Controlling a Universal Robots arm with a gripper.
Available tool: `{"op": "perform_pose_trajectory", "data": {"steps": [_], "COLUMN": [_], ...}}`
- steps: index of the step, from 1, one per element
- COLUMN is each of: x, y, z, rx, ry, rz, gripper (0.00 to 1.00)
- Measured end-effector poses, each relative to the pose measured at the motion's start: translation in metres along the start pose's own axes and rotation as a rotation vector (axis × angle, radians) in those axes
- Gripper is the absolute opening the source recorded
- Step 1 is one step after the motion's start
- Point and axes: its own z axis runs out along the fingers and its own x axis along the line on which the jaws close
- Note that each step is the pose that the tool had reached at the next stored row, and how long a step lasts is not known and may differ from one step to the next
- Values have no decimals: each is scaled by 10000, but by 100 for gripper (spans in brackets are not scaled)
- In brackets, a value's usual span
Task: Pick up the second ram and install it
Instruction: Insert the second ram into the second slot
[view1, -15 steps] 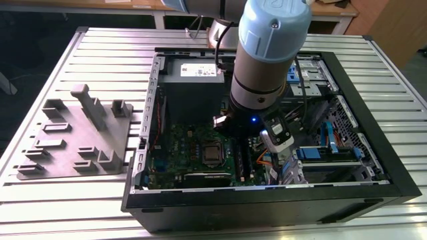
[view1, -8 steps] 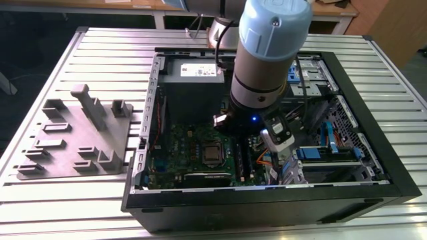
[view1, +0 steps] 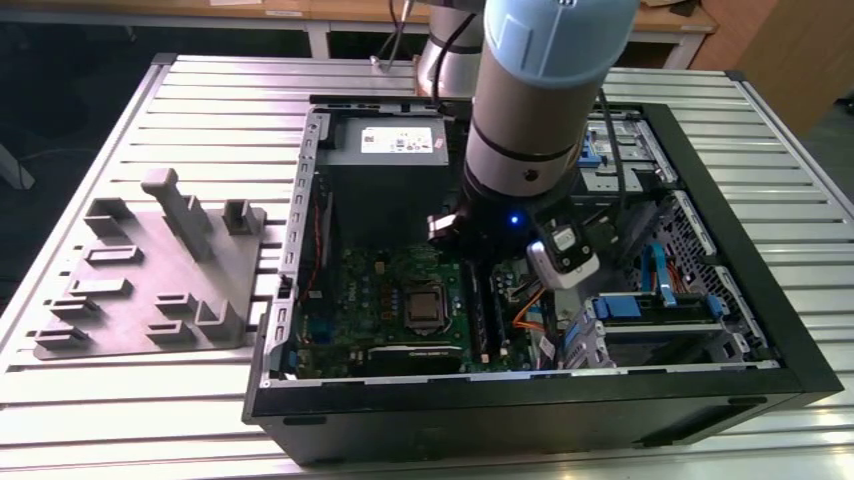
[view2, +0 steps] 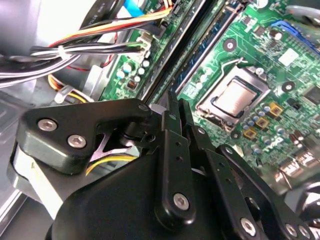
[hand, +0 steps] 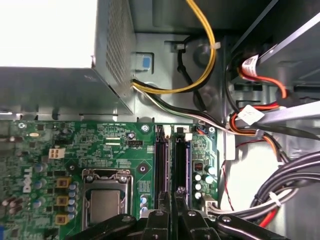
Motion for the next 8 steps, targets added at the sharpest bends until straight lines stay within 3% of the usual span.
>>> {"op": "perform_pose_trajectory", "data": {"steps": [2, 8], "x": [-1, -1], "y": [3, 4], "z": [-34, -38], "rx": [0, -1], "ry": [0, -1], "rz": [0, -1], "gripper": [18, 18]}}
